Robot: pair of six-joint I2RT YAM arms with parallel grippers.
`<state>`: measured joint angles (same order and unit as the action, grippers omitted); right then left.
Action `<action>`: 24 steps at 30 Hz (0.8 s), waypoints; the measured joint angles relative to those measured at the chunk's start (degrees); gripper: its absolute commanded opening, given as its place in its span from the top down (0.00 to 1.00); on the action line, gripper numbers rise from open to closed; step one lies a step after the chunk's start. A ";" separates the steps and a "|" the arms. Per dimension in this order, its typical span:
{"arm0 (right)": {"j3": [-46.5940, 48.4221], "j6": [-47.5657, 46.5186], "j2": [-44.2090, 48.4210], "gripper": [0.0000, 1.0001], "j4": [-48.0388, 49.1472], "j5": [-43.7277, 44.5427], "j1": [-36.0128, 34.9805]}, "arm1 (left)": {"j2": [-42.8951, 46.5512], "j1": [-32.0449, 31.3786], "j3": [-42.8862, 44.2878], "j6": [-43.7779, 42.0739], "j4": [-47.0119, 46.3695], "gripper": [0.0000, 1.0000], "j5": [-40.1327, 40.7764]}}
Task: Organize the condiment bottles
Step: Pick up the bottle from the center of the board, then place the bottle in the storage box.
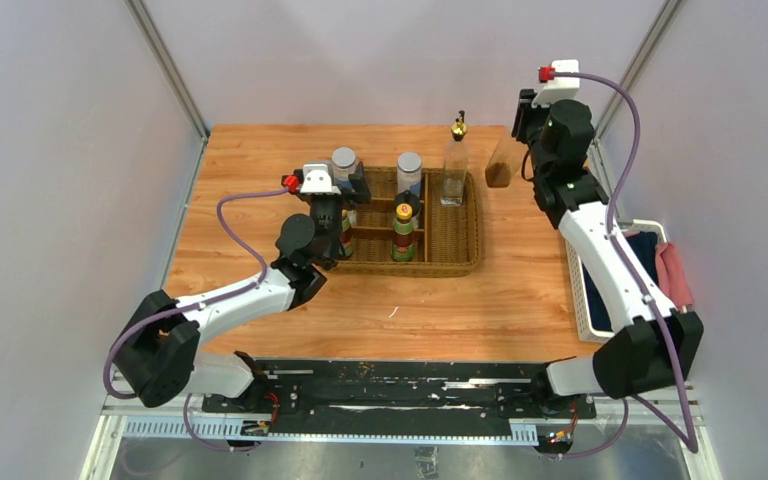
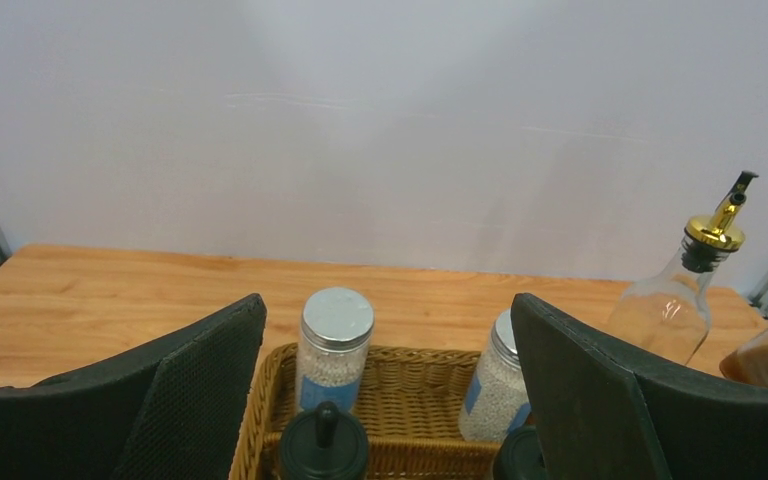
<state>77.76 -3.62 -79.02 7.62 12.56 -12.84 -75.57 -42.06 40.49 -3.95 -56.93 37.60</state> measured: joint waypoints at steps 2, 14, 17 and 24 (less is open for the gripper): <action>-1.14 -0.42 2.38 1.00 -1.07 0.79 -1.60 | 0.70 0.00 0.00 0.33 0.57 0.02 0.00; -6.69 -3.28 12.13 1.00 -6.95 5.95 -17.20 | 4.85 0.00 -0.09 2.67 6.49 0.02 -0.48; -8.24 -3.34 13.81 1.00 -7.28 6.64 -19.45 | 6.19 0.00 -0.39 2.93 7.58 0.02 -0.79; -11.82 -3.54 15.47 1.00 -7.65 8.94 -22.58 | 7.85 0.00 -1.77 3.23 9.29 0.02 -1.40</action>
<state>65.93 -7.16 -63.55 -0.03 21.50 -35.42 -67.72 -42.06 38.72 -0.71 -47.64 36.21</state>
